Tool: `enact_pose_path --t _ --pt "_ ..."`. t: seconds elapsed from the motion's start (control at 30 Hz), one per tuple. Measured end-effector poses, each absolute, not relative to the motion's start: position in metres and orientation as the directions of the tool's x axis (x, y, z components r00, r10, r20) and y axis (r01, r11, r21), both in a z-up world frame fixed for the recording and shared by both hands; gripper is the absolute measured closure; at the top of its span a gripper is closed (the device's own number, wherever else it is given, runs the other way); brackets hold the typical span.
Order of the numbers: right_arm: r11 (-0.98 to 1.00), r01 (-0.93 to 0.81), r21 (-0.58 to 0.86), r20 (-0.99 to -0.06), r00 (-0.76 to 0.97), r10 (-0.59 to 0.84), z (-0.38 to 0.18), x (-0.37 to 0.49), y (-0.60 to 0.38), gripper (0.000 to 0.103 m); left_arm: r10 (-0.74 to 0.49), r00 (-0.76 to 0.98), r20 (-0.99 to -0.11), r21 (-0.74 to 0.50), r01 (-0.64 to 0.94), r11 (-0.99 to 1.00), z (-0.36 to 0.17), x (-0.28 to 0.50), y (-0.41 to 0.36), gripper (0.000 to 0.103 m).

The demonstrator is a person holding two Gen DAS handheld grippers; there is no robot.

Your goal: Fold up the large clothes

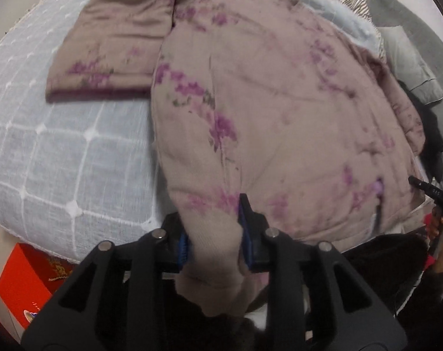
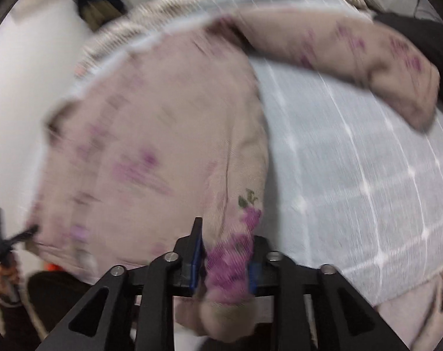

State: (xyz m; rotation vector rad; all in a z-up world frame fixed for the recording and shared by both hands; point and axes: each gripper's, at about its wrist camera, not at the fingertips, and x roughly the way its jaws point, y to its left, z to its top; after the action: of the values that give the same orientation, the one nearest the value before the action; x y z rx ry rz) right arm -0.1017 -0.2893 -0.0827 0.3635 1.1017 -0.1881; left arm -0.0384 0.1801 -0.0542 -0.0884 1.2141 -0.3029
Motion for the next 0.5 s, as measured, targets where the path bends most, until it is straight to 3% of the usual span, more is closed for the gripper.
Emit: enact_pose_path --t 0.03,0.17,0.23,0.3,0.33,0.5 --pt "0.924 0.353 0.15 -0.914 0.406 -0.006 -0.093 -0.1 -0.29 0.058 -0.279 0.33 -0.902 -0.228 0.186 0.956 -0.05 -0.039 0.182 0.059" --pt "0.927 0.373 0.034 -0.92 0.375 -0.117 -0.071 -0.096 -0.287 0.052 -0.261 0.426 -0.866 -0.191 0.2 0.961 -0.021 -0.038 0.208 0.048" --pt "0.919 0.389 -0.067 -0.887 0.399 -0.234 -0.043 -0.09 -0.283 0.044 -0.226 0.489 -0.843 -0.152 0.186 0.971 -0.012 -0.04 0.222 0.036" --pt "0.899 0.423 -0.111 -0.84 0.444 -0.313 -0.02 -0.086 -0.284 0.033 -0.172 0.553 -0.816 -0.093 0.169 0.981 -0.005 -0.033 0.239 0.034" --pt "0.896 0.432 -0.105 -0.822 0.47 -0.323 -0.013 -0.082 -0.285 0.028 -0.152 0.574 -0.805 -0.06 0.176 0.983 -0.004 -0.027 0.245 0.034" --pt "0.921 0.386 0.057 -0.791 0.58 -0.194 0.0 -0.036 -0.271 0.025 -0.019 0.617 -0.787 0.242 0.336 0.91 -0.037 0.002 0.238 0.033"
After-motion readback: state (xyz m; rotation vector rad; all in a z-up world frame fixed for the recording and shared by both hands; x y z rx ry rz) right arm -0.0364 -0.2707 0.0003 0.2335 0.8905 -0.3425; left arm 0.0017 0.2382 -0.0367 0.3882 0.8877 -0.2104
